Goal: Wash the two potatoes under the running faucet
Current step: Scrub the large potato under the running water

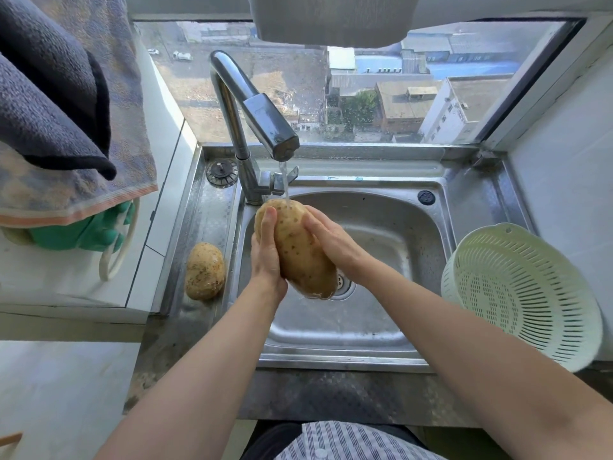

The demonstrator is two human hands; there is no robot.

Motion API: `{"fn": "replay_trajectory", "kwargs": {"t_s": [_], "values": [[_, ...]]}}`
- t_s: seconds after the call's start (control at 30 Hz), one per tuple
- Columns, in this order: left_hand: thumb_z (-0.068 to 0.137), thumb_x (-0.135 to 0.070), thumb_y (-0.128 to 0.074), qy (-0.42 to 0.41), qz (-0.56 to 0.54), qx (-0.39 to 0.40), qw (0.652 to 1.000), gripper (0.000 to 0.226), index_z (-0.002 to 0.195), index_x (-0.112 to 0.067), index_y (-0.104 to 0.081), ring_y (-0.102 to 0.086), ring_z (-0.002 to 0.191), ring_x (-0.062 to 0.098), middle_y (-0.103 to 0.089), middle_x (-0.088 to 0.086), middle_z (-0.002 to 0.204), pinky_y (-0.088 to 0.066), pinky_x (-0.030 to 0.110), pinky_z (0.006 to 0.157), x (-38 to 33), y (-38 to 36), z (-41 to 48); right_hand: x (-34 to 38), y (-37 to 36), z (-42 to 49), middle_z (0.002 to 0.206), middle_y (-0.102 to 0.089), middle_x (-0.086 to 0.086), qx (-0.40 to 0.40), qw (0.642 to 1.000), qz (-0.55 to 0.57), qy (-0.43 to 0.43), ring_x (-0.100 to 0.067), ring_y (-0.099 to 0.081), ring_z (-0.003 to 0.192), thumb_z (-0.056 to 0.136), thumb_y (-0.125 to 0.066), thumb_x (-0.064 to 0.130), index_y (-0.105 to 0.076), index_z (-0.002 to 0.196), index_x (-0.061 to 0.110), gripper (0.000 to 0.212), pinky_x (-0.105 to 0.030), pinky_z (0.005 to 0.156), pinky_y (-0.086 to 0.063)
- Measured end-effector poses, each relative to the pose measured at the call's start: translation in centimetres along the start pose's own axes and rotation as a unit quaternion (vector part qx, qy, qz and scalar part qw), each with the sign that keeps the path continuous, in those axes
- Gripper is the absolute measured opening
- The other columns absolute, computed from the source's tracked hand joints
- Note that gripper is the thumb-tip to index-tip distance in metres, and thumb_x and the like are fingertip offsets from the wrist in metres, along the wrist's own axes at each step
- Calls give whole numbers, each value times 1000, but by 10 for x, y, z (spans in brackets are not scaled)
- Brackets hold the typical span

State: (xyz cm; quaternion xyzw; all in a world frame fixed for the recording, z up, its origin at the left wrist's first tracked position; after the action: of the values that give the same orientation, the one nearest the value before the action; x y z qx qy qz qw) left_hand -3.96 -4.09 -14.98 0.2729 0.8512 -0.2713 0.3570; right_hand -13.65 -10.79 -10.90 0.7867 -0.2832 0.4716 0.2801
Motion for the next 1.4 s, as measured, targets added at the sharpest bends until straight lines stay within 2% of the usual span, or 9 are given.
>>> {"fn": "replay_trajectory", "kwargs": {"t_s": [0.2, 0.53, 0.67, 0.8, 0.9, 1.07, 1.2, 1.3, 1.4], "values": [[45, -82, -78, -6, 1, -39, 999, 107, 135, -28, -59, -69, 112, 28, -69, 9, 127, -58, 52, 91, -4, 7, -1, 9, -5, 5, 133, -53, -5, 22, 997, 38, -69, -28, -51, 121, 91, -46, 37, -48, 134, 27, 44, -50, 107, -43], [56, -72, -76, -21, -7, -40, 999, 96, 137, -24, -57, -69, 111, 30, -68, 12, 126, -58, 54, 91, -9, 7, -1, 11, -7, 7, 131, -50, -7, 24, 994, 35, -103, -27, -48, 117, 91, -45, 36, -46, 129, 28, 39, -50, 105, -42], [47, -82, -76, -1, 1, -45, 999, 105, 135, -28, -57, -69, 111, 31, -68, 10, 128, -57, 56, 92, -8, 9, 1, 5, -8, 8, 131, -58, -6, 44, 992, 56, -99, -27, -55, 119, 74, -50, 38, -54, 132, 30, 59, -53, 104, -45], [33, -97, -65, 57, -5, -82, 995, 127, 137, -25, -53, -69, 107, 35, -66, 10, 125, -54, 65, 88, -1, 13, 5, -8, -7, -4, 135, -55, 4, 87, 992, 71, -63, -16, -58, 120, 87, -71, 40, -40, 147, 33, 68, -43, 105, -49], [34, -106, -49, 74, 32, -87, 993, 136, 140, -21, -49, -66, 111, 36, -64, 12, 130, -54, 62, 92, 5, 12, 10, -12, 3, -2, 131, -60, -1, -9, 998, 55, -42, -18, -62, 116, 81, -79, 39, -46, 143, 25, 72, -40, 101, -53], [60, -96, -39, -75, 200, -63, 975, 116, 152, -26, -33, -57, 127, 32, -54, 12, 144, -48, 54, 106, -22, -8, -5, -19, 9, 6, 125, -66, -13, -122, 964, 212, -103, -25, -67, 108, 87, -70, 41, -56, 131, 11, 55, -39, 87, -59], [90, -68, -50, -140, 379, -11, 915, 84, 159, -39, -13, -52, 129, 35, -44, 18, 147, -46, 50, 108, -29, -29, -21, -24, 13, 10, 123, -65, -13, -170, 938, 263, -150, -28, -66, 107, 86, -68, 48, -53, 134, 9, 64, -36, 76, -57], [105, -50, -33, -168, 421, -54, 890, 55, 158, -38, -25, -53, 131, 35, -53, 16, 146, -38, 43, 110, -38, -27, -19, -28, 11, 8, 122, -65, -13, -183, 930, 275, -159, -28, -66, 105, 88, -65, 49, -52, 134, 7, 63, -34, 71, -56], [108, -43, -25, -153, 349, -54, 923, 48, 152, -35, -41, -52, 134, 28, -54, 6, 149, -40, 44, 114, -35, -18, -14, -31, 11, 9, 126, -62, -13, -186, 928, 279, -161, -29, -63, 107, 90, -63, 47, -49, 136, 6, 63, -37, 74, -56]]}}
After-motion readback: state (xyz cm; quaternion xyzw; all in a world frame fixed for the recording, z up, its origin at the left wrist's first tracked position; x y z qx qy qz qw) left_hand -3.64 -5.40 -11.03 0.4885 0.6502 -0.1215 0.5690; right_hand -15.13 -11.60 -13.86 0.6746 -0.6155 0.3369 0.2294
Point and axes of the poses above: each hand's wrist, its own z-axis towards the middle knuckle, its own y-axis out of the back of the hand, x = y × z, the point moved 8 cm from there along z, towards the middle knuckle
